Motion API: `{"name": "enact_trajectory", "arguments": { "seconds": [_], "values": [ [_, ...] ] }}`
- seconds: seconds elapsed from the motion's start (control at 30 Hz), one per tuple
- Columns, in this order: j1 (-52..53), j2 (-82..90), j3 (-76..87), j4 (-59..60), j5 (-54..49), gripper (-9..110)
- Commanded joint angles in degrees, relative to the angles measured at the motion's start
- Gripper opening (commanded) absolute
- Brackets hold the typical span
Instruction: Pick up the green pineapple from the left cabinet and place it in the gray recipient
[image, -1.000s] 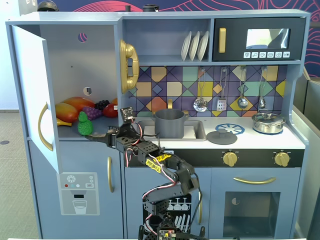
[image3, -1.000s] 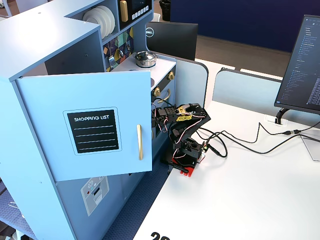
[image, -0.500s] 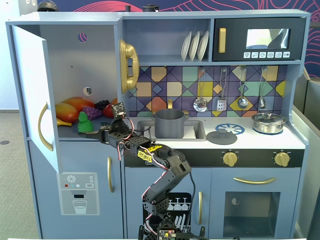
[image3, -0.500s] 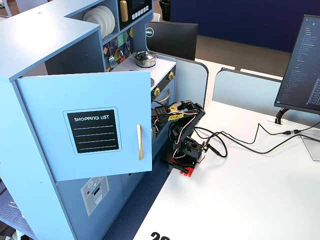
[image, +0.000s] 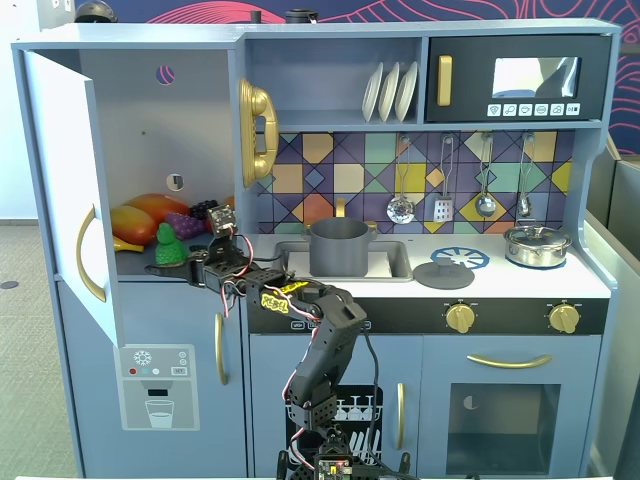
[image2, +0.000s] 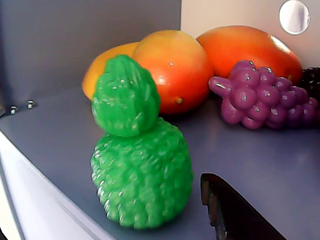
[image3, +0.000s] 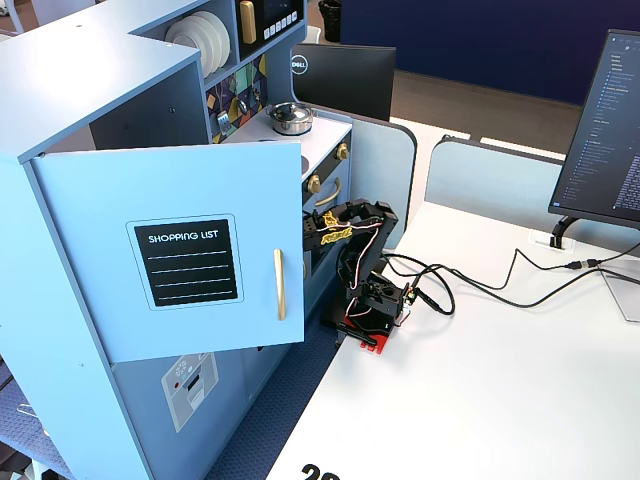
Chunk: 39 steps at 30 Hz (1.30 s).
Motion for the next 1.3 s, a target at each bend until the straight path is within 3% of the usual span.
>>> {"name": "enact_trajectory", "arguments": {
  "seconds": [0.0, 0.9, 0.97, 1.07, 1.27],
  "values": [
    [1.93, -2.29, -6.24, -2.55, -0.62, 49],
    [-0.18, -14.50, -17.75, -3.25, 2.37, 45],
    [-0.62, -15.29, -18.19, -3.96, 2.64, 38],
    [-2.11, -15.73, -18.37, -3.69, -0.26, 0],
    [-2.64, -14.41, -18.54, -8.09, 0.79, 0]
  ]
}}
